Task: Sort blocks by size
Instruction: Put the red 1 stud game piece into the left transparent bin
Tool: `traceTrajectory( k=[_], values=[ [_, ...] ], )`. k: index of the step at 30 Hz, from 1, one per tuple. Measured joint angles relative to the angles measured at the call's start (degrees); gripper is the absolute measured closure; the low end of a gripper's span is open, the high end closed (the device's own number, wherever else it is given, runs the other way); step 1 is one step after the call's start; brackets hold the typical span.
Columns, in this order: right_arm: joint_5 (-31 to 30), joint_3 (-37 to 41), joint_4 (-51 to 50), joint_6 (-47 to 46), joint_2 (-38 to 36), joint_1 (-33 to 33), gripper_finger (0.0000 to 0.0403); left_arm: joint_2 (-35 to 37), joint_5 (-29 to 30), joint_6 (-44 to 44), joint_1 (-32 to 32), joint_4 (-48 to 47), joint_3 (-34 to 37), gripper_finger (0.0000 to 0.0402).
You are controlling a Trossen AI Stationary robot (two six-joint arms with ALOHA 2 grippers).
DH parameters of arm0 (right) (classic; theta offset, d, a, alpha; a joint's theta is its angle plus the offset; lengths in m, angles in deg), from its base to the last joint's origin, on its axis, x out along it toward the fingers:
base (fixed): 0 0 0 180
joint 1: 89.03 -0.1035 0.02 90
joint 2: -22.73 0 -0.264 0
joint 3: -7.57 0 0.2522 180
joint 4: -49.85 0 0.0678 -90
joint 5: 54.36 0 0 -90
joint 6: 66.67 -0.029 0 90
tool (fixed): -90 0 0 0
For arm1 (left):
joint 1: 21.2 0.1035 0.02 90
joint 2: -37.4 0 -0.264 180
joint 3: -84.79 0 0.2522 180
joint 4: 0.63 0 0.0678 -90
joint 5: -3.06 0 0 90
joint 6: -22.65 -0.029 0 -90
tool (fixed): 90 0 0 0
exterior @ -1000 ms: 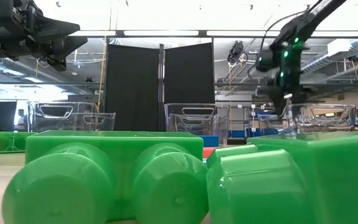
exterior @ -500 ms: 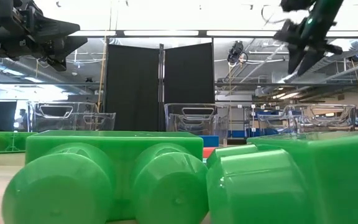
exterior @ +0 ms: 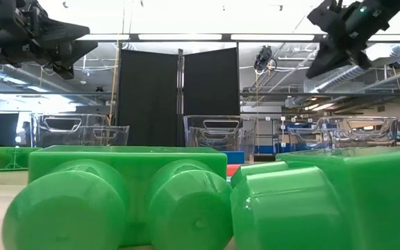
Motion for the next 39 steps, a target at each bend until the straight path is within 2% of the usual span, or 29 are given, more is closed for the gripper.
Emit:
traceTrajectory(
  k=[5,10,16,20,23,29,34,39],
  values=[
    [-6.3,3.0,9.8,1.6,3.8,-7.5,0.0373,-1.0,4.9,1.5,0.0,-4.4,-2.7,0.0209],
    [-6.7,3.3,11.0,1.2,7.4,-10.0,0.0380,-5.9,8.1,0.8,0.0,-11.3,-7.7,0.0209],
    [-6.7,3.3,11.6,1.1,10.0,-10.4,0.0393,-16.3,10.5,2.5,0.0,-21.6,-14.5,0.0209],
    [-6.7,3.3,12.0,1.1,10.8,-10.3,0.0384,-24.2,12.5,8.8,0.0,-30.3,-19.6,0.0209],
    [-6.7,3.3,12.0,1.0,10.9,-10.4,0.0378,-29.6,14.8,17.8,0.0,-38.4,-24.3,0.0209],
    [-6.7,3.3,12.0,1.5,10.8,-10.3,0.0388,-37.5,15.3,33.6,0.0,-54.2,-33.8,0.0209],
    [-6.7,3.3,11.9,2.6,10.8,-10.3,0.0389,-41.1,15.2,41.4,-3.0,-55.8,-37.8,0.0209],
    [-6.6,3.3,11.9,3.1,10.8,-10.3,0.0378,-44.4,15.0,49.0,-10.5,-55.9,-39.6,0.0209]
  ],
)
